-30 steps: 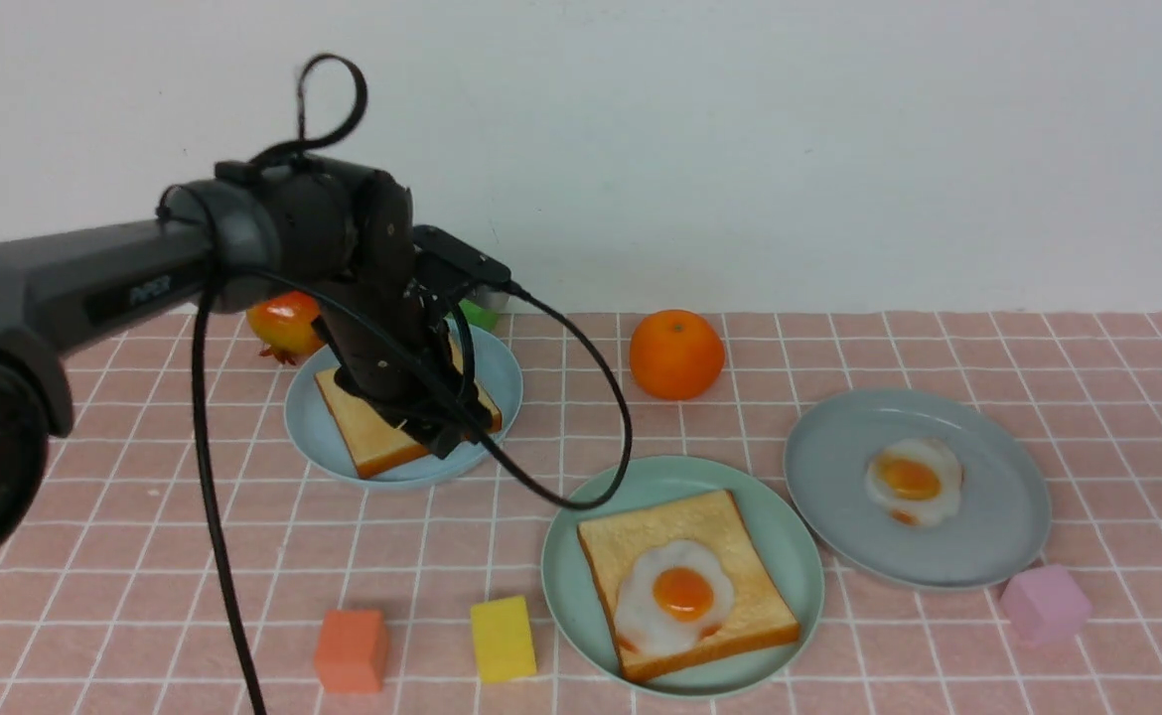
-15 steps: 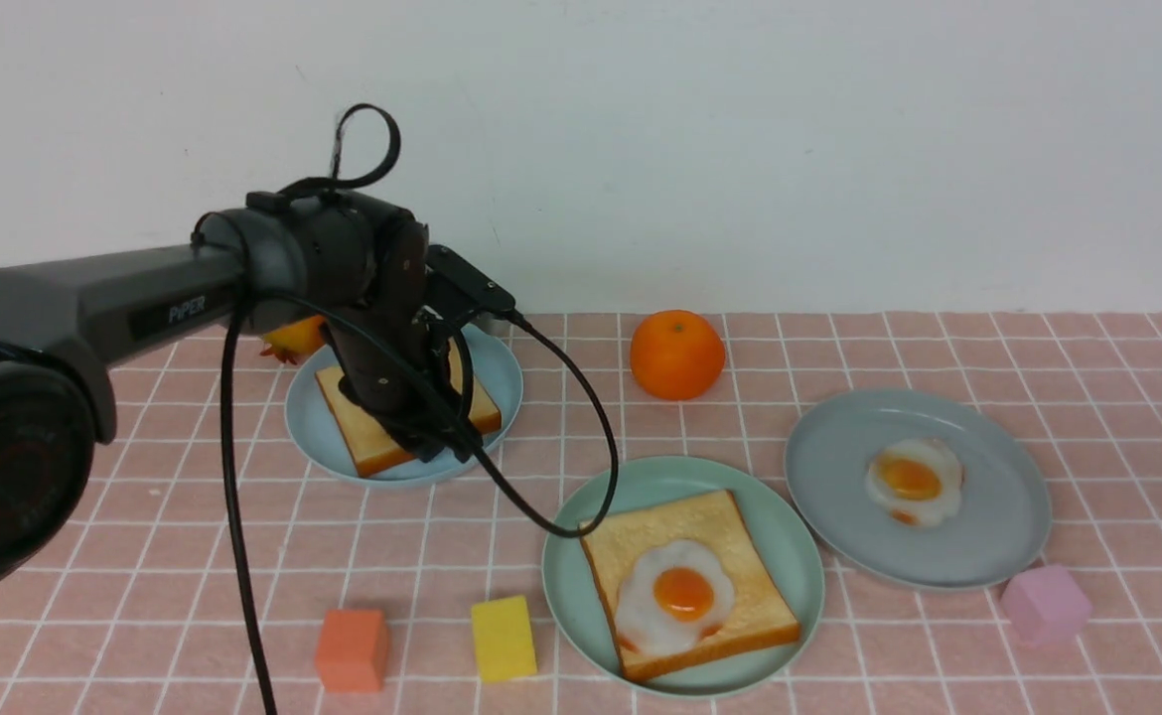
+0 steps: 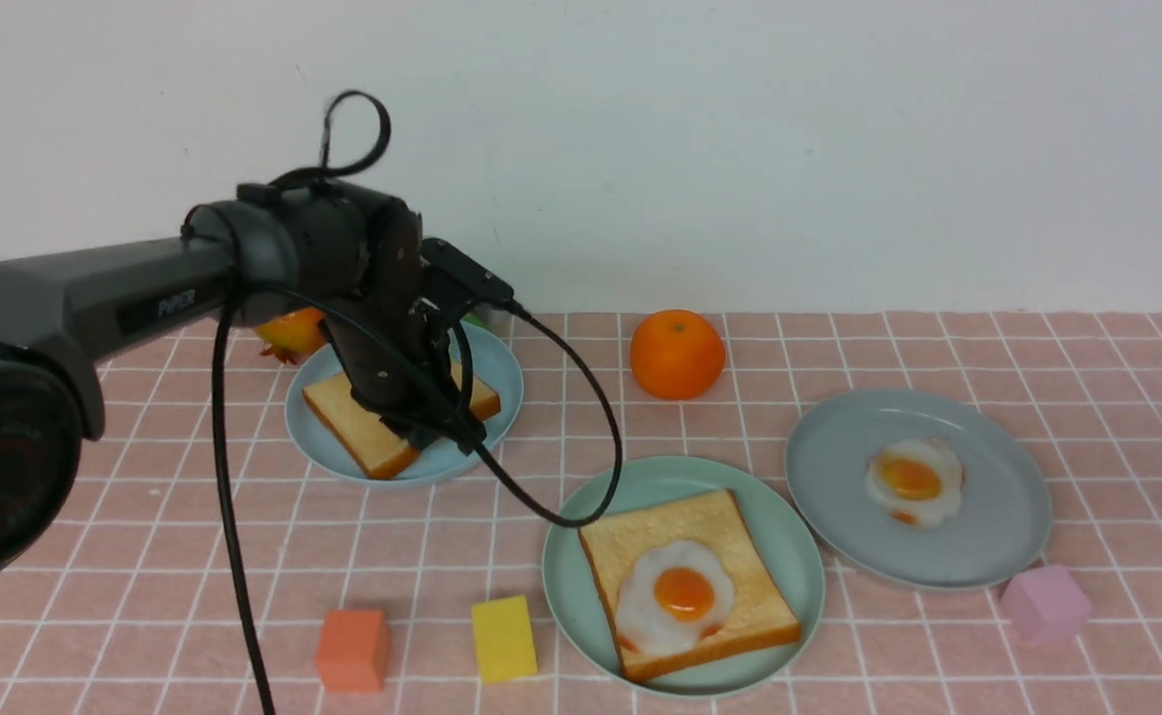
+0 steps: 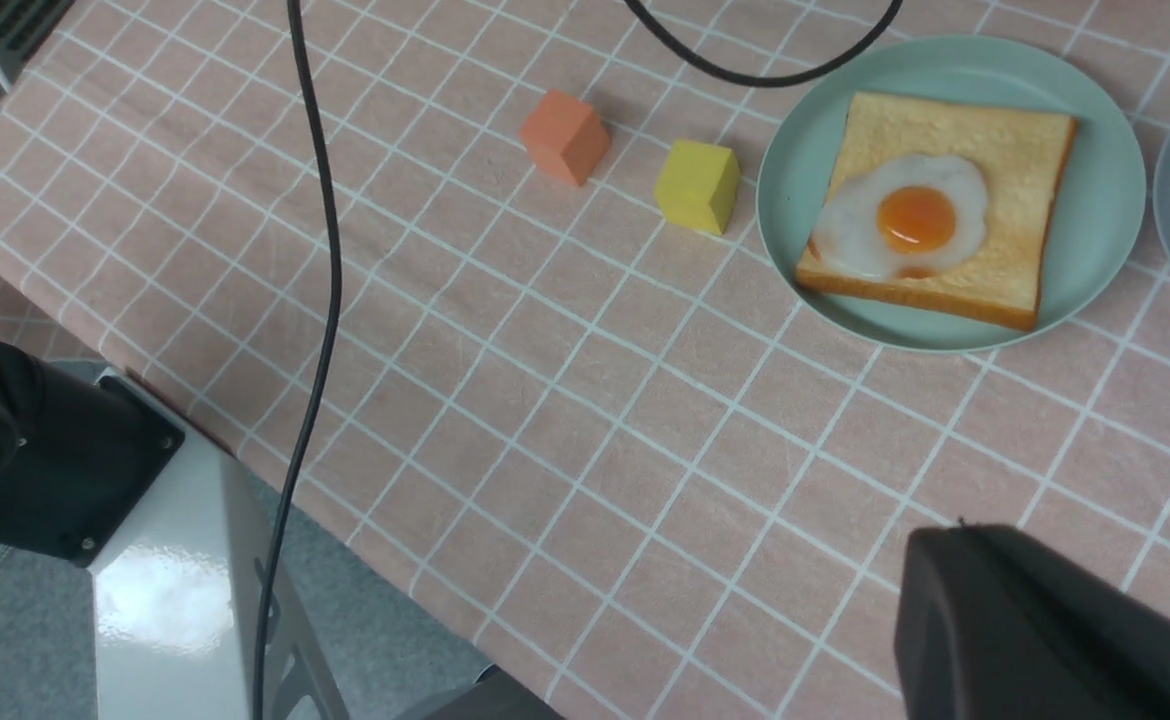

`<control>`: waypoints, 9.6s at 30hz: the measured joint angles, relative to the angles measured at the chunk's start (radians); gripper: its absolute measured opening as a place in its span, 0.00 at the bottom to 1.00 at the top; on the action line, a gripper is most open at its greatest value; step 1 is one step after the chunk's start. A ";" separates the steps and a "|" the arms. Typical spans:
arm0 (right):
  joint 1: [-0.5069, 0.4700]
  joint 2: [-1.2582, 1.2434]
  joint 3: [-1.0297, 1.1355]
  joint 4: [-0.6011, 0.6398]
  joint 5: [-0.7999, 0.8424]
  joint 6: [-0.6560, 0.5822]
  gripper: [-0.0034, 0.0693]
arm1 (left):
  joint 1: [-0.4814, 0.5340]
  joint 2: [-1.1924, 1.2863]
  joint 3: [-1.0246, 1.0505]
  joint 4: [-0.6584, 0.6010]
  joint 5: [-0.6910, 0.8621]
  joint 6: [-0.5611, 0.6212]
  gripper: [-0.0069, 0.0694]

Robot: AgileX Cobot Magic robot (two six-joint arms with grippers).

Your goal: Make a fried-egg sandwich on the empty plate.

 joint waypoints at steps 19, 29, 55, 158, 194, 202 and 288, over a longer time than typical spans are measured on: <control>0.000 -0.051 0.014 -0.213 0.095 0.096 0.07 | -0.308 -0.480 0.207 -0.173 0.139 0.000 0.19; 0.000 -0.245 0.076 -0.243 0.095 0.202 0.07 | -0.536 -0.325 0.253 -0.112 0.049 0.083 0.19; 0.000 -0.303 0.129 -0.226 0.095 0.235 0.08 | -0.536 -0.218 0.253 -0.007 -0.052 -0.027 0.19; -0.242 -0.307 0.206 -0.170 -0.021 0.135 0.05 | -0.536 -1.930 1.442 -0.409 -0.670 -0.158 0.11; -0.960 -0.773 1.145 0.028 -0.873 -0.265 0.05 | -0.536 -1.930 1.442 -0.412 -0.650 -0.158 0.11; -0.960 -0.773 1.145 0.203 -0.786 -0.529 0.05 | -0.536 -1.930 1.442 -0.412 -0.650 -0.158 0.11; -0.960 -0.773 1.141 0.206 -0.766 -0.547 0.15 | 0.248 -2.185 1.751 -0.131 -0.439 -0.632 0.11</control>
